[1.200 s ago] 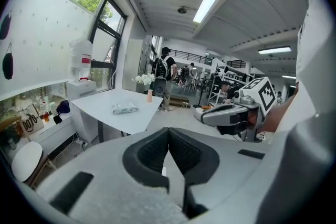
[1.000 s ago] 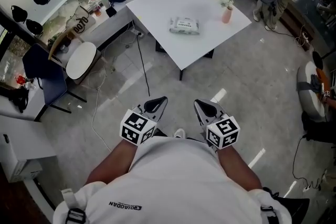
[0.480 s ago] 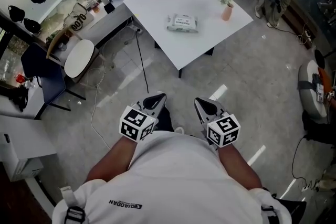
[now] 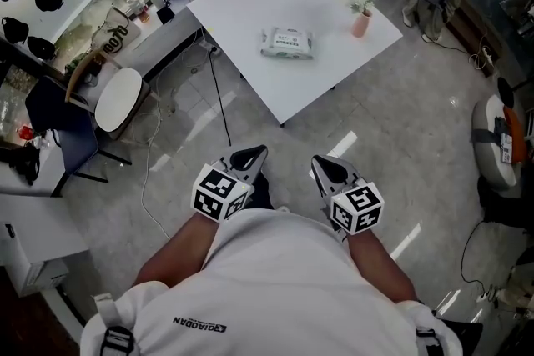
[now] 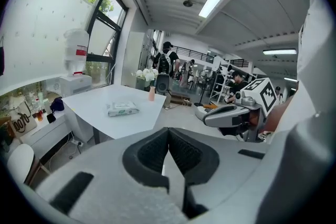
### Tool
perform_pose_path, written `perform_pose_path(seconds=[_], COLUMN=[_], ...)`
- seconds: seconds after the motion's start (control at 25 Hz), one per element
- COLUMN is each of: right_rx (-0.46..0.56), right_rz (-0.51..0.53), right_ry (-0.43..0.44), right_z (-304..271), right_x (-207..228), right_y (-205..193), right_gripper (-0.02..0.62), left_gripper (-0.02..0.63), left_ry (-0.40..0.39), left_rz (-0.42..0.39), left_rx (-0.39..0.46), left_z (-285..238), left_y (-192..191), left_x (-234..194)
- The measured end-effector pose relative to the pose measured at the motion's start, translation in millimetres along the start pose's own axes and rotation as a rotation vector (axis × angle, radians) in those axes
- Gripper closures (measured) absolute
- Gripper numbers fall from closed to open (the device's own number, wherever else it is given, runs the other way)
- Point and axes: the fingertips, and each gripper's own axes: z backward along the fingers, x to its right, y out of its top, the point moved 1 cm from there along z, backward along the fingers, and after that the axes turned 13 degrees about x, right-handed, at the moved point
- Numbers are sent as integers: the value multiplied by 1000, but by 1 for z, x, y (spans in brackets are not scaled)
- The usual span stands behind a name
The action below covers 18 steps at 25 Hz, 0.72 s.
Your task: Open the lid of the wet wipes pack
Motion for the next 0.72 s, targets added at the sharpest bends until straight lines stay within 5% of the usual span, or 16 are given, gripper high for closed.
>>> perform_pose_path(seconds=[0.72], right_rx=[-10], right_rz=[74], right_ry=[-66], right_z=[-169], right_x=[80], right_y=[80], right_gripper=[589], left_gripper=[606], left_ry=[-53], left_rz=[-29], left_rx=[25], left_z=[-91], left_y=[78], left_x=[-165])
